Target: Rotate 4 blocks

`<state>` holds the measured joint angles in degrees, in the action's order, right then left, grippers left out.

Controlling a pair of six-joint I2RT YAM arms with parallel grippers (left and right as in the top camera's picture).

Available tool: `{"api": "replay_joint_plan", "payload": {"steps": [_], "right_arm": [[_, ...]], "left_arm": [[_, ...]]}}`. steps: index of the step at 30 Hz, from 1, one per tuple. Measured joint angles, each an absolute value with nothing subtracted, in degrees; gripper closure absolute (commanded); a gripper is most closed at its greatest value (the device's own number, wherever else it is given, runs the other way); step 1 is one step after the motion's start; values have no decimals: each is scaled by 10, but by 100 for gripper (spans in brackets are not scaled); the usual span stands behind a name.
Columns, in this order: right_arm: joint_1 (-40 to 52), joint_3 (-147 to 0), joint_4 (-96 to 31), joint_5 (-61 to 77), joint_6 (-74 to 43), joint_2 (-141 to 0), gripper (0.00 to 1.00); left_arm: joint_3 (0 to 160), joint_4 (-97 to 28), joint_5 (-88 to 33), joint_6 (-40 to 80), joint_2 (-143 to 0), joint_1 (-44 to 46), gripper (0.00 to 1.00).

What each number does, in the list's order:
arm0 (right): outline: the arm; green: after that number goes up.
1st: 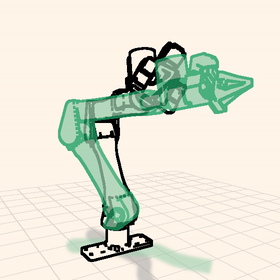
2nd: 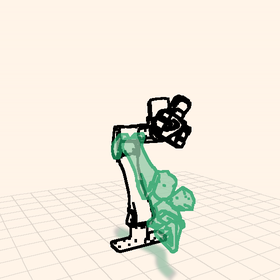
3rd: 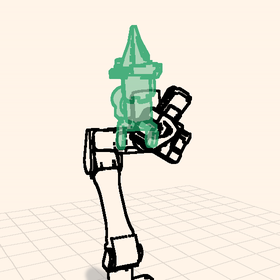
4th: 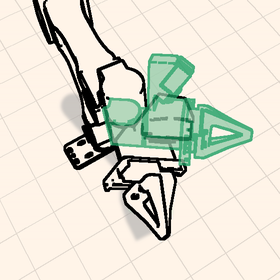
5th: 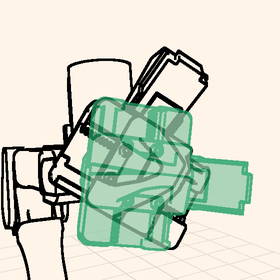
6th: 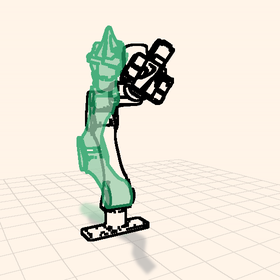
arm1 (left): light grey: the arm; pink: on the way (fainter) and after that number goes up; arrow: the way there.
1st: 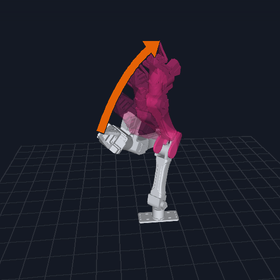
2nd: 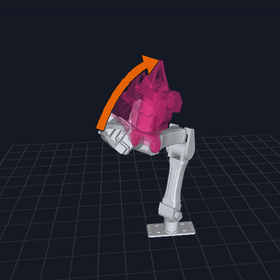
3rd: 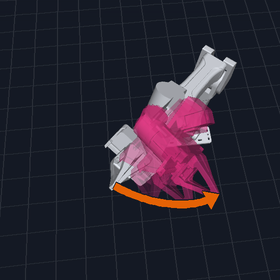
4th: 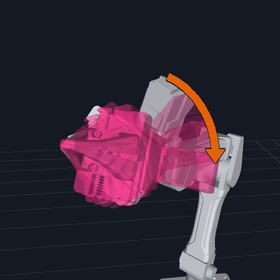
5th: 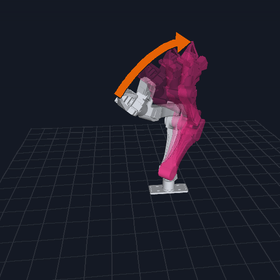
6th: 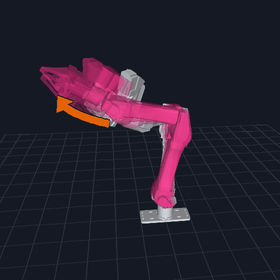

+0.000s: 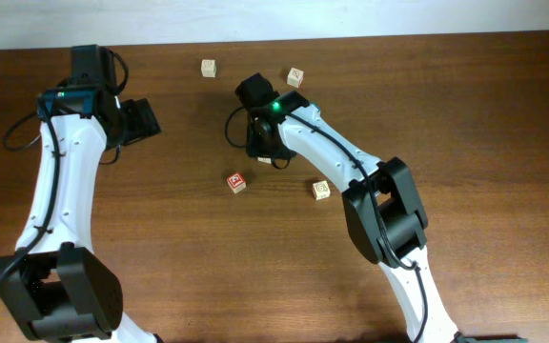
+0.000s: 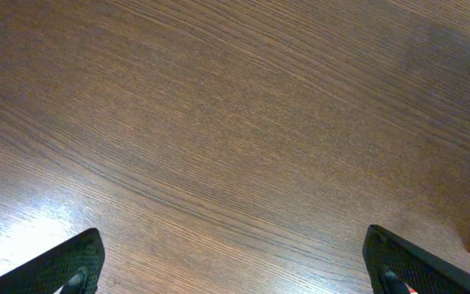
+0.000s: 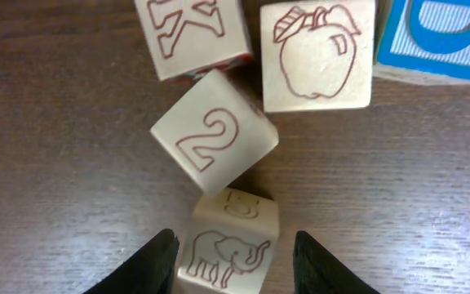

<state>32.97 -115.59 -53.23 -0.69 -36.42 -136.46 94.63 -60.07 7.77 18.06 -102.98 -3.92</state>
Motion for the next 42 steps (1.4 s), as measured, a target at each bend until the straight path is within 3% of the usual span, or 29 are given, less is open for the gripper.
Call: {"api": "replay_joint_plan", "payload": {"steps": [6,13,24,35,39,42], "right_arm": [[330,-1153,-517,-17,-364,-1371,55],[330,-1153,-548,-22,-357,-1371,71],[330,-1180,-856,-24,-308,-1370,71],[330,-1156,-800,-24,-298,-1370,70],[330,-1152,-798,-24,-290,-1370,48],[330,-1150,-806,-23,-279,-1370,47]], "left_arm": [[946,-605,78,181,-1030,-39,1],[946,-613,78,181,-1030,-39,1],[946,-615,78,181,-1030,-39,1],[946,-615,78,181,-1030,-39,0],[946,-616,78,181,-1030,-39,1],[946,-618,78,181,-1030,-39,1]]}}
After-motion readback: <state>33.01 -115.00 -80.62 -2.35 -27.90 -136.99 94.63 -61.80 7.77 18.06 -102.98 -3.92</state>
